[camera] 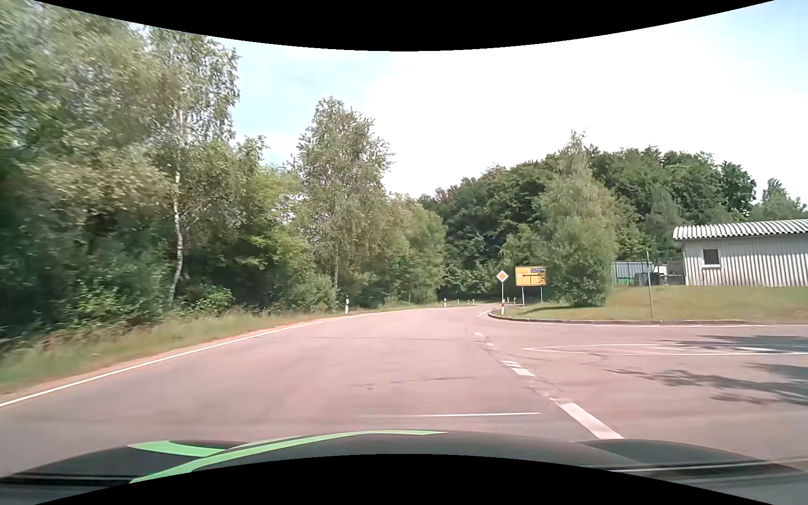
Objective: Follow the waypoints while adhering to traffic rules and regulations
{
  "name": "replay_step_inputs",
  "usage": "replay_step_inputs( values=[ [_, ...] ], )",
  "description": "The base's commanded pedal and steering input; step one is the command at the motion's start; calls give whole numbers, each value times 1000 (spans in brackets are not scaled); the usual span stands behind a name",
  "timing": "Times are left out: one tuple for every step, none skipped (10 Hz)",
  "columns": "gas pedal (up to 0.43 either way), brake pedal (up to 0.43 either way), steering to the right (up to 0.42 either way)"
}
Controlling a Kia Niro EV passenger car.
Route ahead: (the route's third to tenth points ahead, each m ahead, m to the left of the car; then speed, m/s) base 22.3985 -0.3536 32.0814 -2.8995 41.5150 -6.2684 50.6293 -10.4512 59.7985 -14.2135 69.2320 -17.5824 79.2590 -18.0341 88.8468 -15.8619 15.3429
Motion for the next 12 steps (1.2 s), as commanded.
replay_step_inputs(
  values=[
    [0, 67, 44],
    [0, 73, 42],
    [0, 85, 41],
    [0, 85, 40],
    [0, 91, 40],
    [0, 91, 40],
    [0, 104, 40],
    [0, 110, 41],
    [0, 110, 41],
    [0, 110, 41],
    [0, 110, 40],
    [0, 116, 41]
  ],
)
